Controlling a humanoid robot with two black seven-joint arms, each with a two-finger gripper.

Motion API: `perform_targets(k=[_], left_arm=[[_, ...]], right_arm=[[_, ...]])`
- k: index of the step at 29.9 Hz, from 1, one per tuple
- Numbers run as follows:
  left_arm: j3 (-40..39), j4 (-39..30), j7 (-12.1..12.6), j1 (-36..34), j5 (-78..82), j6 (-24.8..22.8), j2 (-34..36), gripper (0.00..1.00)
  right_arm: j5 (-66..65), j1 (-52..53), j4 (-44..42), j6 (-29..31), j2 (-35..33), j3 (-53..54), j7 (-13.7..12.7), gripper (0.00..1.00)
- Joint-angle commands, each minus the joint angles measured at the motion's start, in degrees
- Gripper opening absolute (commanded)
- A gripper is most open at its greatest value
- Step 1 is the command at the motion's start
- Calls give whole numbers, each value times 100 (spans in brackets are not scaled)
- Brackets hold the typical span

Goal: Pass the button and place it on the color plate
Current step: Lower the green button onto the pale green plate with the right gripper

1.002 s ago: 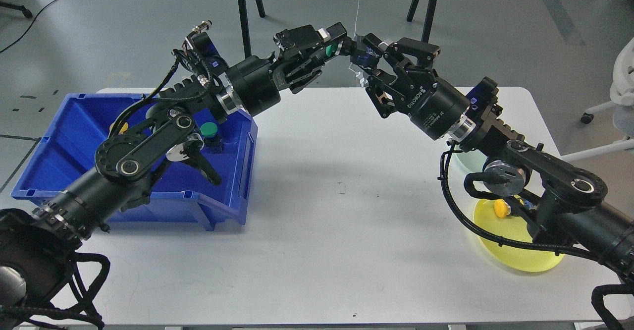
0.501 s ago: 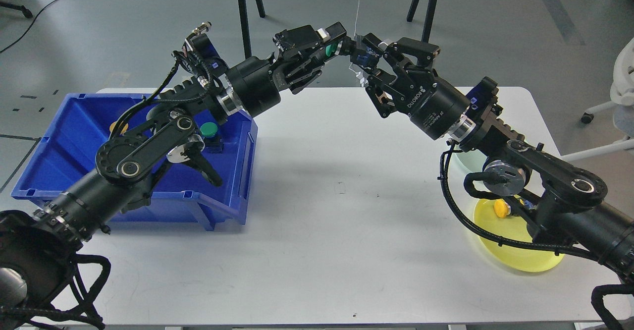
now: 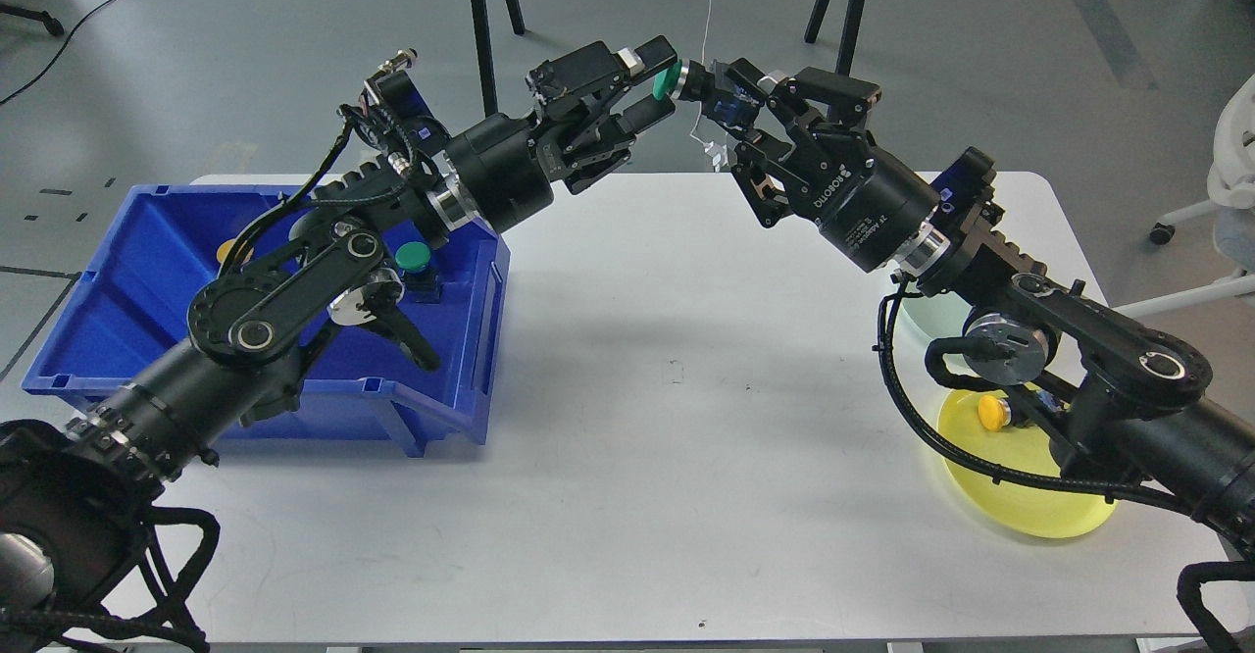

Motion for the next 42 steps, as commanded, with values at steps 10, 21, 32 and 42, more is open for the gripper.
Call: perform_targets(k=[10,21,32,42], left_arm=[[-3,15,0,10,-65,1,0,75],[-3,15,0,45,-65,1,-9,75],[-3,15,0,54,-65,1,-9,75],[-3,15,0,54,-65,1,-9,75]], right_arm=[[10,-668,-420,-113,-2015,293,-4,8],[1,-1372,-2432,-412,-1999,74,-4,7],[-16,-1126,-3101,-746,-1270,-805,-4,7],[-8,-704,-3902,-825,-619,-1157,-4,10]])
